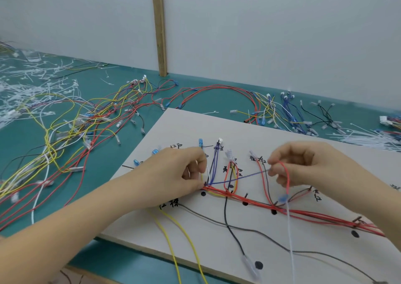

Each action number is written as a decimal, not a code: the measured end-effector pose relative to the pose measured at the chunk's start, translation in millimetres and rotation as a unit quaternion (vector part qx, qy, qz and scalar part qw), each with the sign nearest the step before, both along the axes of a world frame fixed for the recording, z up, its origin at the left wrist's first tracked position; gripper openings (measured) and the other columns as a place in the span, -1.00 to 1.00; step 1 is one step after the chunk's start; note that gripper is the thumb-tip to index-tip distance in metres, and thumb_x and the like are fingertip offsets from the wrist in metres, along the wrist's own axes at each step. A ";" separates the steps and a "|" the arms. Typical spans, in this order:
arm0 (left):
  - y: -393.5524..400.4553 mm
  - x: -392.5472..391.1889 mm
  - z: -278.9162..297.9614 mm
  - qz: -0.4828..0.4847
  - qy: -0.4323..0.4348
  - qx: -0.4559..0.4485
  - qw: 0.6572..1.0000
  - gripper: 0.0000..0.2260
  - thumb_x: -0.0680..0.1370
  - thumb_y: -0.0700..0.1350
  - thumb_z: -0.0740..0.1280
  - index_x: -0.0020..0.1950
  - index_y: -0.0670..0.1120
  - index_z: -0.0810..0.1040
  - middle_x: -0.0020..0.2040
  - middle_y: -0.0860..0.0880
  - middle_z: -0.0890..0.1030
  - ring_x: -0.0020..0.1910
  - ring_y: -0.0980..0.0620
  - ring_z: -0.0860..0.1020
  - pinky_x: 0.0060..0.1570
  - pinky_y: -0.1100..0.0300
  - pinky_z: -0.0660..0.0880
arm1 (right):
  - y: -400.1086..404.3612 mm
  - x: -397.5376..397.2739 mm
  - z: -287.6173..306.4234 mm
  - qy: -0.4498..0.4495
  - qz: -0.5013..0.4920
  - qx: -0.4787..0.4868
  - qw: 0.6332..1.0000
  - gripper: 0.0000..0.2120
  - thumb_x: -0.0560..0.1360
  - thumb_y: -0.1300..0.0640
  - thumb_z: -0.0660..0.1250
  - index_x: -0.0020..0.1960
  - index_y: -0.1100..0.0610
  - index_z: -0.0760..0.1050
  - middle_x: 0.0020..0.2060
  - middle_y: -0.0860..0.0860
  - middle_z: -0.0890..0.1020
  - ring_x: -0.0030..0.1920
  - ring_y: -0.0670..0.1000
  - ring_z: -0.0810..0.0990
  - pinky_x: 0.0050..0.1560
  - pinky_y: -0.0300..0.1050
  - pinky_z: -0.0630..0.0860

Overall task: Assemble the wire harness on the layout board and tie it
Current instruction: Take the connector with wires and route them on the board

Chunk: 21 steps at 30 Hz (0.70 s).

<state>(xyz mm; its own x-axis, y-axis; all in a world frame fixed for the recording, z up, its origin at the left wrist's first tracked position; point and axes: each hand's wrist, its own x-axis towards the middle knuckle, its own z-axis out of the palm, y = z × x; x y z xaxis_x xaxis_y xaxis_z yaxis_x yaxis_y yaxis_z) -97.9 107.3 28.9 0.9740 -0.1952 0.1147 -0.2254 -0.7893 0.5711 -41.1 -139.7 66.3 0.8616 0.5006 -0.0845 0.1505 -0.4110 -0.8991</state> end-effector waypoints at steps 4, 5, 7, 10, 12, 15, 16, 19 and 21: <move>-1.3 0.5 1.5 -0.011 0.007 0.000 1.000 -0.86 0.44 -0.14 0.36 -0.20 0.11 0.49 -0.34 0.14 0.51 -0.33 0.25 0.44 -0.31 0.44 0.34 | 26.3 26.5 5.6 -0.040 -0.024 -0.014 0.999 -0.87 0.45 0.33 0.34 -0.22 0.16 0.55 -0.41 -0.01 0.65 -0.42 -0.12 0.57 -0.27 -0.25 0.61; -0.9 0.1 1.8 -0.014 0.005 0.004 1.000 -0.86 0.45 -0.13 0.35 -0.21 0.12 0.51 -0.34 0.14 0.51 -0.33 0.25 0.44 -0.31 0.44 0.34 | 34.7 33.5 6.1 -0.048 -0.028 -0.020 0.998 -0.88 0.46 0.32 0.34 -0.22 0.16 0.55 -0.41 -0.02 0.64 -0.43 -0.13 0.57 -0.28 -0.25 0.60; -0.4 -1.2 1.5 -0.019 -0.002 0.007 1.000 -0.88 0.46 -0.13 0.35 -0.19 0.12 0.54 -0.33 0.13 0.53 -0.32 0.24 0.44 -0.31 0.45 0.33 | 50.8 46.5 5.2 -0.073 -0.030 -0.053 0.995 -0.88 0.46 0.28 0.36 -0.23 0.13 0.55 -0.39 -0.01 0.64 -0.44 -0.14 0.57 -0.30 -0.27 0.59; 1.8 -2.2 -0.9 -0.009 0.008 -0.014 1.000 -0.88 0.49 -0.12 0.32 -0.17 0.11 0.56 -0.31 0.13 0.57 -0.33 0.24 0.46 -0.32 0.44 0.35 | 71.8 62.7 -0.3 -0.091 -0.017 -0.118 0.989 -0.86 0.45 0.24 0.37 -0.27 0.09 0.55 -0.38 -0.02 0.62 -0.41 -0.10 0.55 -0.27 -0.23 0.58; 2.0 -2.2 0.3 0.022 0.052 -0.103 0.993 -0.88 0.53 -0.10 0.25 -0.13 0.09 0.54 -0.36 0.15 0.56 -0.40 0.23 0.46 -0.36 0.39 0.38 | 82.5 70.5 -5.8 -0.084 -0.014 -0.150 0.985 -0.85 0.44 0.24 0.38 -0.29 0.10 0.54 -0.37 0.01 0.59 -0.38 -0.07 0.55 -0.24 -0.19 0.58; 0.1 3.4 10.4 0.093 0.123 -0.347 0.925 -0.82 0.61 -0.11 0.11 -0.04 0.03 0.50 -0.37 0.05 0.56 -0.46 0.09 0.52 -0.44 0.29 0.46 | 91.7 76.6 -13.3 -0.070 -0.012 -0.174 0.982 -0.82 0.43 0.25 0.39 -0.33 0.11 0.52 -0.40 0.04 0.57 -0.33 0.02 0.57 -0.21 -0.14 0.61; 0.6 8.0 14.3 0.115 0.131 -0.406 0.897 -0.82 0.61 -0.08 0.09 -0.01 0.03 0.48 -0.37 0.00 0.57 -0.47 0.03 0.54 -0.46 0.28 0.48 | 93.1 77.5 -14.7 -0.064 -0.009 -0.176 0.982 -0.82 0.43 0.27 0.39 -0.33 0.12 0.52 -0.40 0.06 0.58 -0.32 0.04 0.58 -0.18 -0.10 0.62; 5.1 25.8 26.0 0.144 0.150 -0.501 0.840 -0.75 0.58 0.11 0.08 0.10 0.00 0.42 -0.33 -0.08 0.59 -0.51 -0.04 0.56 -0.53 0.26 0.49 | 94.6 79.7 -15.9 -0.057 -0.003 -0.165 0.985 -0.83 0.41 0.33 0.39 -0.31 0.14 0.54 -0.40 0.08 0.60 -0.33 0.05 0.58 -0.16 -0.08 0.61; 8.7 39.0 31.5 0.124 0.173 -0.508 0.835 -0.63 0.53 0.19 0.11 0.17 -0.03 0.41 -0.22 -0.14 0.57 -0.48 -0.06 0.58 -0.51 0.25 0.50 | 94.9 81.9 -16.1 -0.060 -0.004 -0.155 0.986 -0.84 0.40 0.35 0.40 -0.30 0.16 0.55 -0.43 0.08 0.60 -0.37 0.02 0.58 -0.18 -0.10 0.61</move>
<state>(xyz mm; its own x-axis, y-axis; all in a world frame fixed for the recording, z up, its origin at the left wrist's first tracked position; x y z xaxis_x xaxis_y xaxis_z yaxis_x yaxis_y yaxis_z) -58.9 116.0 60.4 0.9791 0.0452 -0.1982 0.1899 0.1435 0.9713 40.8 -44.8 50.2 0.8786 0.4597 -0.1291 0.2441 -0.6649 -0.7059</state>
